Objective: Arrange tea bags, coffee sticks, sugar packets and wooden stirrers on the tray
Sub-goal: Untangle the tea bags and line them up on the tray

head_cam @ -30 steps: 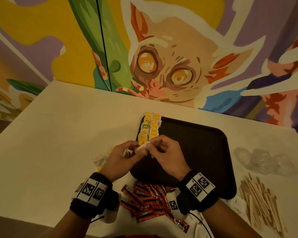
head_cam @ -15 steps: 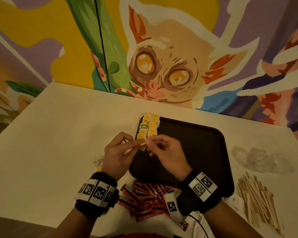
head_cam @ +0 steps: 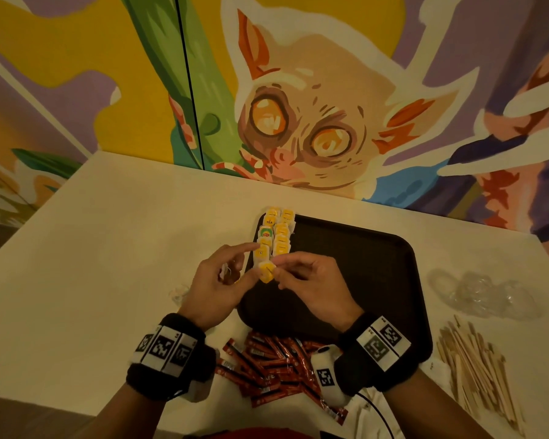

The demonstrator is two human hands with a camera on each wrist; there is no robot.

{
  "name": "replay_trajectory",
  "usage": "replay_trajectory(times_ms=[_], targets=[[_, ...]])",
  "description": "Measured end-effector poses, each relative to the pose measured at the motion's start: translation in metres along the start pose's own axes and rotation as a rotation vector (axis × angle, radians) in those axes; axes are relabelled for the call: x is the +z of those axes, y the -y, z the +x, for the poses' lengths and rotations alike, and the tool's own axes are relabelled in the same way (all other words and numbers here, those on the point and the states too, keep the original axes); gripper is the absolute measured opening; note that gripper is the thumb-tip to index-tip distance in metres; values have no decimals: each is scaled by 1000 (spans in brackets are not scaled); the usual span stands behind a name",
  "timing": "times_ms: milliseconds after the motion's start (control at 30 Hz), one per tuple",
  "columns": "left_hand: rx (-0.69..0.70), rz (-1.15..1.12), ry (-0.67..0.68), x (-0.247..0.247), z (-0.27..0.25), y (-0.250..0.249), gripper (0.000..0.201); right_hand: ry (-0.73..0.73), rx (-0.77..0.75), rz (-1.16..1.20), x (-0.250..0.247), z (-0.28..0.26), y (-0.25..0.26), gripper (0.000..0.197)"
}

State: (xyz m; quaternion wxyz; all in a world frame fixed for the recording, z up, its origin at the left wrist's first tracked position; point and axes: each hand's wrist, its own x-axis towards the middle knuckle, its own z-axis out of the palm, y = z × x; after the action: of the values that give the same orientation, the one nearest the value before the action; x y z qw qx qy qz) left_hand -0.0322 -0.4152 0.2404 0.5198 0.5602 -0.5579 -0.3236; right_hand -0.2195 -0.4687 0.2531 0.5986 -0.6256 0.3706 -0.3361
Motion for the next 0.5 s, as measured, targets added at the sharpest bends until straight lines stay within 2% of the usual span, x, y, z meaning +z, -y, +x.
replay_trajectory(times_ms=[67,133,300,400,500], targets=[[30,28,67,0,1,-1,25,22,-7,3,-1,-1,1,19],[48,65,62,3,2,-2,14,33,-11,0,-2,-2,1,18],[67,29,-1,7,2,-2,15,30,-9,-101,-3,-4,-1,22],[79,32,-31,7,2,-6,15,-39,-50,-267,-3,-3,-3,13],[67,40,-53,6,3,-5,12,-73,-70,-287,-3,-2,-2,10]])
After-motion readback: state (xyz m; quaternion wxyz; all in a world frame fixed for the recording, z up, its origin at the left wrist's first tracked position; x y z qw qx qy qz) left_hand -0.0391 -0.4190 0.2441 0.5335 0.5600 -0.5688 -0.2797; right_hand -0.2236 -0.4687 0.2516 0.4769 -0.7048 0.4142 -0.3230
